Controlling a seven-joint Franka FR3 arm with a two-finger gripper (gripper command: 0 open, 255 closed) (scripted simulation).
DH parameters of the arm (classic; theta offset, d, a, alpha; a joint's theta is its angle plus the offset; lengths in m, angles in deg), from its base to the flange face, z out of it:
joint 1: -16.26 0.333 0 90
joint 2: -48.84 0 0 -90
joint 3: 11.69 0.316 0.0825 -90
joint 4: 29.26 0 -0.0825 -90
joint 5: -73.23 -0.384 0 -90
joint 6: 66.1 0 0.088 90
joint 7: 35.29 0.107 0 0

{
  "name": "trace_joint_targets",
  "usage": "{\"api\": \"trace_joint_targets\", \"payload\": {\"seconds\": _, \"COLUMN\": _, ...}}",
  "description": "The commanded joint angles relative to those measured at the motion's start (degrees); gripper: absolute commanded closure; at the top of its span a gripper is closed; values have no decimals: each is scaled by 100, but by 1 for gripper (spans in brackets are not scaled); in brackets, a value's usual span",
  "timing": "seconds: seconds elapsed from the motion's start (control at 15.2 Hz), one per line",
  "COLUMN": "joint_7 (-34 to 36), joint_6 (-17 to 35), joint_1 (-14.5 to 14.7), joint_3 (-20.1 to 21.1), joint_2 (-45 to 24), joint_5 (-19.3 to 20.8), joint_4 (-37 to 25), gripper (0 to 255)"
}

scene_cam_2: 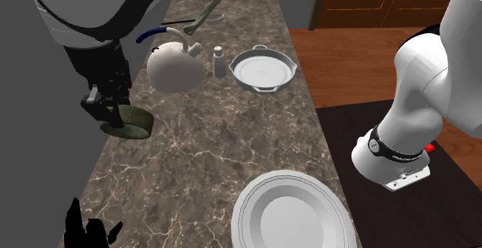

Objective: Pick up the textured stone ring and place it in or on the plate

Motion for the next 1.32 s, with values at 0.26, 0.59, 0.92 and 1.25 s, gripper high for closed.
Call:
{"api": "trace_joint_targets", "payload": {"seconds": 0.26, "joint_7": 262, "joint_6": 13, "joint_1": 190, "joint_3": 43, "joint_2": 679, "joint_5": 142, "joint_4": 660, "gripper": 255}}
{"api": "trace_joint_targets", "payload": {"seconds": 0.59, "joint_7": 723, "joint_6": 241, "joint_1": 454, "joint_3": 197, "joint_2": 1665, "joint_5": 335, "joint_4": 1823, "gripper": 255}}
{"api": "trace_joint_targets", "payload": {"seconds": 0.92, "joint_7": 1236, "joint_6": 326, "joint_1": 665, "joint_3": 440, "joint_2": 2584, "joint_5": 470, "joint_4": 2784, "gripper": 255}}
{"api": "trace_joint_targets", "payload": {"seconds": 1.25, "joint_7": 1769, "joint_6": 284, "joint_1": 858, "joint_3": 760, "joint_2": 3450, "joint_5": 503, "joint_4": 3574, "gripper": 255}}
